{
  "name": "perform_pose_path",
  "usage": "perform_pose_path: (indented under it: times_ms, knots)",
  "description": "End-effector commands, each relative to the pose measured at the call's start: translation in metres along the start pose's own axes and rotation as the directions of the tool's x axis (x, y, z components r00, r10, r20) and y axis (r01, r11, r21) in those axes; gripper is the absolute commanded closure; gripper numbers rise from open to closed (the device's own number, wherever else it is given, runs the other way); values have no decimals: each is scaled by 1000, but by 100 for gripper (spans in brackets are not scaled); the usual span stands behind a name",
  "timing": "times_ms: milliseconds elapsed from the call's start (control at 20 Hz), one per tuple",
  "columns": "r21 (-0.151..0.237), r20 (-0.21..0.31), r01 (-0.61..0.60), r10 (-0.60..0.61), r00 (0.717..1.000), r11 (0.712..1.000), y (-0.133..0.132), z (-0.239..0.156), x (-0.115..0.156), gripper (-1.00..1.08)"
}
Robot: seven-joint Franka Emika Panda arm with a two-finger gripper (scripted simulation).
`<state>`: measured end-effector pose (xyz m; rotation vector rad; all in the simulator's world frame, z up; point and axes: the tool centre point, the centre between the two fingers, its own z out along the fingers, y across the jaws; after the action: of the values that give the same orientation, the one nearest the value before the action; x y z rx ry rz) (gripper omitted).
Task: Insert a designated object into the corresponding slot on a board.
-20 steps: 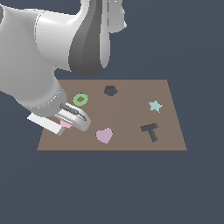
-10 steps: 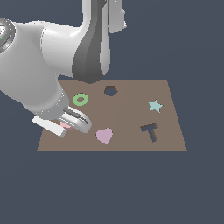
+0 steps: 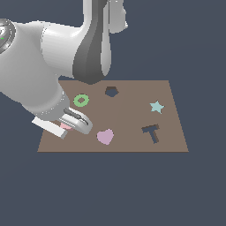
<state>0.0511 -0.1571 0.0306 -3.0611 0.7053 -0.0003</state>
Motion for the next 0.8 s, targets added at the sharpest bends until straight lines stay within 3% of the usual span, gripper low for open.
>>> perform_pose_path:
  times_ms: [0, 450, 750]
  knots:
    - [3, -4, 1, -1, 1000, 1000, -1, -2, 1, 108]
    - [68, -92, 32, -25, 995, 997, -30, -50, 25, 108]
    - [70, -96, 33, -27, 995, 997, -32, -52, 26, 108]
